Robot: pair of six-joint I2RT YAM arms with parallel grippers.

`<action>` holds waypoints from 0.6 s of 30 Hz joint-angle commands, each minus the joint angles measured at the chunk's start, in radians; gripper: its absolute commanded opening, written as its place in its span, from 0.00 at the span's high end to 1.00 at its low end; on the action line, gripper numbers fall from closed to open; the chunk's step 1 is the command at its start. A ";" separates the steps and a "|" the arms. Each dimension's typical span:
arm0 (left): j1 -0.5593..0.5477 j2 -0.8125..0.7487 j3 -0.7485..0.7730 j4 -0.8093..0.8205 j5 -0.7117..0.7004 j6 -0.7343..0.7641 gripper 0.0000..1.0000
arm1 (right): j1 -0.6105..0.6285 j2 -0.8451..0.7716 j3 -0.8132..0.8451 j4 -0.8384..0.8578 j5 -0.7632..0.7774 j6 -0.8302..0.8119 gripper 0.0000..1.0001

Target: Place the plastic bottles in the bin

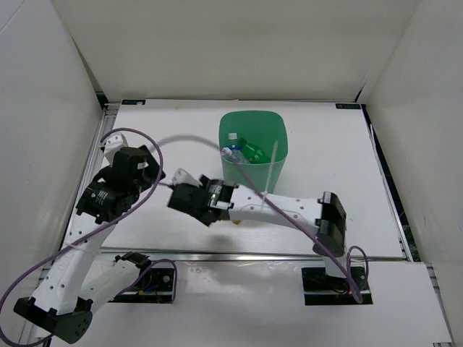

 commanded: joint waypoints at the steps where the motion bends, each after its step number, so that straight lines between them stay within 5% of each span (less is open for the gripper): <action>1: -0.004 -0.012 0.002 -0.074 -0.095 -0.002 0.00 | 0.026 -0.086 0.443 -0.070 0.077 0.022 0.69; 2: -0.004 -0.026 0.002 -0.064 -0.096 0.021 0.00 | 0.026 -0.073 0.666 -0.080 0.108 0.003 0.68; 3: -0.004 -0.026 -0.021 -0.024 -0.096 0.042 0.00 | 0.026 -0.073 0.718 -0.010 0.149 -0.062 0.68; 7: 0.005 -0.038 -0.043 -0.004 -0.129 0.055 0.00 | -0.095 -0.268 0.460 0.446 0.302 -0.291 0.62; 16: 0.005 -0.018 -0.063 -0.014 -0.158 0.025 0.00 | -0.403 -0.230 0.443 0.401 0.111 -0.190 0.59; 18: 0.005 -0.018 -0.063 -0.014 -0.159 0.025 0.00 | -0.461 -0.219 0.443 0.362 0.073 -0.103 0.52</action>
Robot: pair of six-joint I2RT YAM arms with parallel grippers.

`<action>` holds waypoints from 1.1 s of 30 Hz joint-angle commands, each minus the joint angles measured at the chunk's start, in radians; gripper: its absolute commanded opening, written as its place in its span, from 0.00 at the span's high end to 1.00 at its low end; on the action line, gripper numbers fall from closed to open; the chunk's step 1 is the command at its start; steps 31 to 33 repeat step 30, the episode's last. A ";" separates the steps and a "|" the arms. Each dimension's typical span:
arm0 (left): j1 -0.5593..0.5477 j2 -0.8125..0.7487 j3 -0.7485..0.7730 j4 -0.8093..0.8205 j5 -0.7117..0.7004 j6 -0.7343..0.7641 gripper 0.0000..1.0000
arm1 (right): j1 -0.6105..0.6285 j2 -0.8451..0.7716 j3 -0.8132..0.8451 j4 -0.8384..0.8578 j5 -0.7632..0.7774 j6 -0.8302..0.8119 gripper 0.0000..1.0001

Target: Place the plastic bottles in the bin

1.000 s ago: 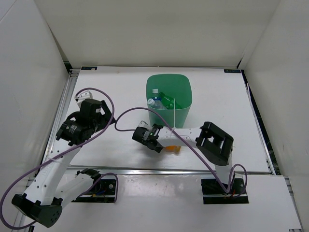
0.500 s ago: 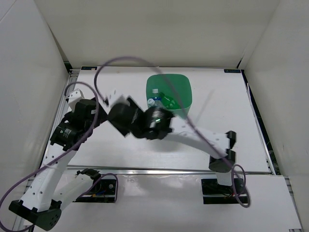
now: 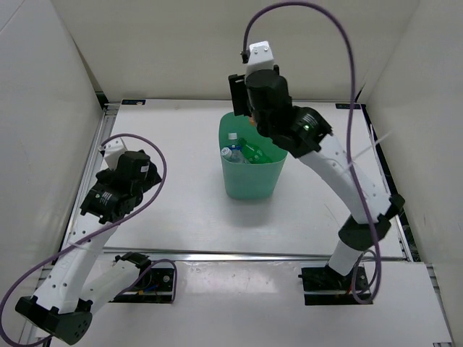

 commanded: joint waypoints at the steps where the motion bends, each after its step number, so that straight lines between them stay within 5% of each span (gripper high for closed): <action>1: 0.005 -0.002 -0.013 0.002 -0.044 -0.008 0.00 | -0.080 0.030 -0.029 -0.093 -0.098 0.118 0.51; 3: 0.005 -0.002 -0.013 -0.008 -0.057 -0.008 0.00 | -0.123 0.030 -0.049 -0.140 -0.153 0.169 0.44; 7: 0.005 -0.002 -0.027 -0.008 -0.093 -0.008 0.00 | -0.147 0.018 -0.084 -0.190 -0.195 0.236 0.00; 18: 0.005 -0.056 -0.091 0.006 -0.026 -0.057 0.00 | -0.416 -0.023 0.037 -0.501 -0.656 0.442 0.00; 23: 0.005 -0.045 -0.091 0.021 -0.037 -0.051 0.00 | -0.613 -0.155 -0.211 -0.419 -1.009 0.451 0.00; 33: 0.025 -0.016 -0.092 0.075 -0.057 -0.031 0.00 | -0.794 -0.178 -0.269 -0.355 -1.054 0.428 0.00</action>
